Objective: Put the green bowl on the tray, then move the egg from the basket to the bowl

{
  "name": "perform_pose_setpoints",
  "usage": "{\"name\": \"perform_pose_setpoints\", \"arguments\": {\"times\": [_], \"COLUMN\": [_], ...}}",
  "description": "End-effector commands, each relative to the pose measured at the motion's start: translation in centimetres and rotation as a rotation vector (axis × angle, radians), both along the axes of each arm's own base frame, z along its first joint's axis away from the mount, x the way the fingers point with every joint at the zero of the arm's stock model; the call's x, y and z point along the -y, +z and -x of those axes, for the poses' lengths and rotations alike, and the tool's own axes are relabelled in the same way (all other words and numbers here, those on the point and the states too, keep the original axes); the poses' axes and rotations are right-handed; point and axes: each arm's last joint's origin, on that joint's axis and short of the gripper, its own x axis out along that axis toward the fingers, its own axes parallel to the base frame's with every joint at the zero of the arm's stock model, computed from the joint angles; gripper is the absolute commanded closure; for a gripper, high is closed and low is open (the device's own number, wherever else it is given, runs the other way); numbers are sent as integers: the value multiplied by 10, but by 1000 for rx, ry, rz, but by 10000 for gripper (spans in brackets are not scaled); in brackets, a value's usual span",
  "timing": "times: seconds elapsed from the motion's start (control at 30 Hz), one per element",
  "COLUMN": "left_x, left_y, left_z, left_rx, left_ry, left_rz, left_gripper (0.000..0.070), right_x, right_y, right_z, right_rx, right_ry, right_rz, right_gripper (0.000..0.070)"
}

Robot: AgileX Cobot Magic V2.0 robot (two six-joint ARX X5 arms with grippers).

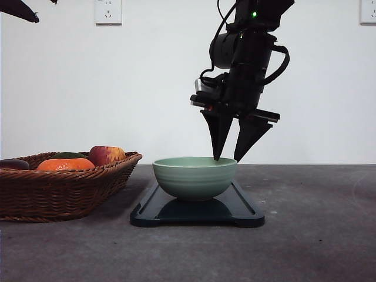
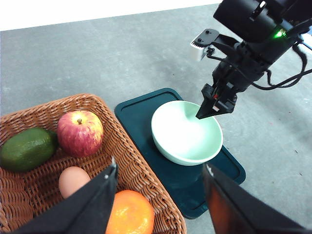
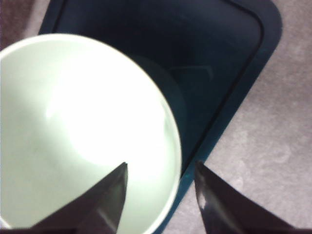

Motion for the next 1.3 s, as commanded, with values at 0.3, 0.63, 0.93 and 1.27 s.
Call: {"name": "perform_pose_setpoints", "arguments": {"times": [0.3,0.63,0.93,1.27], "left_x": [1,1,1,3], "left_y": [5,5,5,-2], "left_z": [-1,-1,-1,-9], "left_rx": [-4,-1,-7,-200], "left_ry": [-7,-7,-3,106], "left_rz": [6,6,13,162], "left_gripper": [350,350,350,350], "right_x": [9,53,93,121], "right_y": [58,43,35,26], "right_z": [41,122,198,248], "right_rx": [285,489,629,697], "right_ry": [22,17,38,-13], "right_rz": [-142,-241,-291,-248], "right_gripper": [424,424,424,423]}}
